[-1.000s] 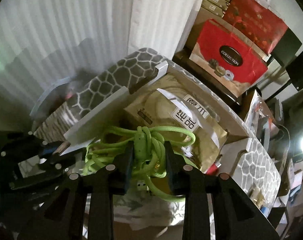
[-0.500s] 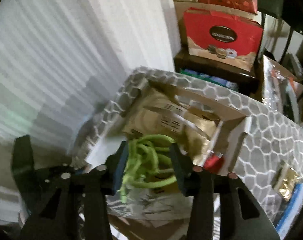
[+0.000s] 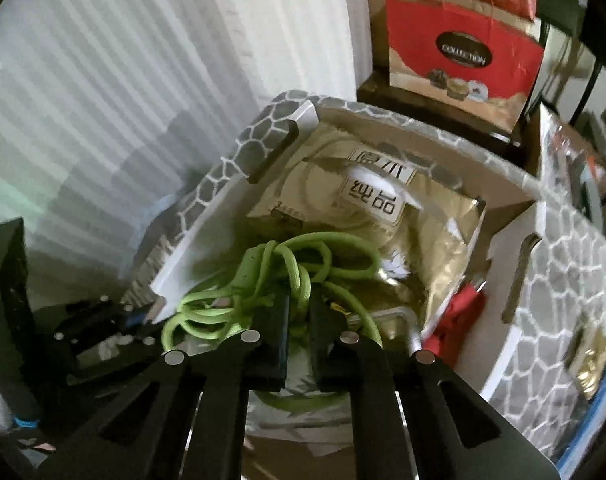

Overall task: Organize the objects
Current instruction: 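Lower the green cable into the box onto the clear tray and release, then grasp the small gold packet on the bed with the right tool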

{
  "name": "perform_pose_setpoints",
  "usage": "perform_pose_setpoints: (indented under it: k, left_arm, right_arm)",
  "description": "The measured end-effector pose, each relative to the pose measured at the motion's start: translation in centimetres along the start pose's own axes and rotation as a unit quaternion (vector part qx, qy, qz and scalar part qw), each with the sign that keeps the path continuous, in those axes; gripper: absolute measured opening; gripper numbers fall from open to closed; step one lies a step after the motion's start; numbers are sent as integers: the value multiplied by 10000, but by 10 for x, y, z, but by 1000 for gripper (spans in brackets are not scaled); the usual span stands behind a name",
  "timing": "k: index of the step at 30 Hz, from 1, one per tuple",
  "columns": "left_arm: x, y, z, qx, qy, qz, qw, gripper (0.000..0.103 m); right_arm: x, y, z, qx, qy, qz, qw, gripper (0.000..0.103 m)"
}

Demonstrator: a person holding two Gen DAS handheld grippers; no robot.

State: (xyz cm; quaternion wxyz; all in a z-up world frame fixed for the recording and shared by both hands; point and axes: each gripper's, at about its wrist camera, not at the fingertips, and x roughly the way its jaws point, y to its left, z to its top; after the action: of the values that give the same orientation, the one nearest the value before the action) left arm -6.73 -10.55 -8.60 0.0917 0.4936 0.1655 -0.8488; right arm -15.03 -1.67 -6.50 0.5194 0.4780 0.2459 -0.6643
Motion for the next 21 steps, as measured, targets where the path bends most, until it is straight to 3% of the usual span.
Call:
perform_pose_setpoints:
  k: [3, 6, 9, 11, 21]
  left_arm:
    - [0, 0, 0, 0, 2, 1, 10000, 10]
    - [0, 0, -1, 7, 3, 17, 10000, 10]
    - [0, 1, -1, 4, 1, 11, 10000, 10]
    - [0, 1, -1, 2, 0, 3, 10000, 10]
    - [0, 1, -1, -21, 15, 19, 10000, 10]
  right_arm:
    - [-5, 0, -1, -25, 86, -31, 10000, 15]
    - [-32, -10, 0, 93, -251, 47, 9996, 33]
    - [-61, -24, -1, 173, -506, 45, 9986, 35]
    - [-76, -37, -4, 243, -571, -68, 9980, 35]
    - [-111, -134, -35, 1065, -486, -941, 9887, 57]
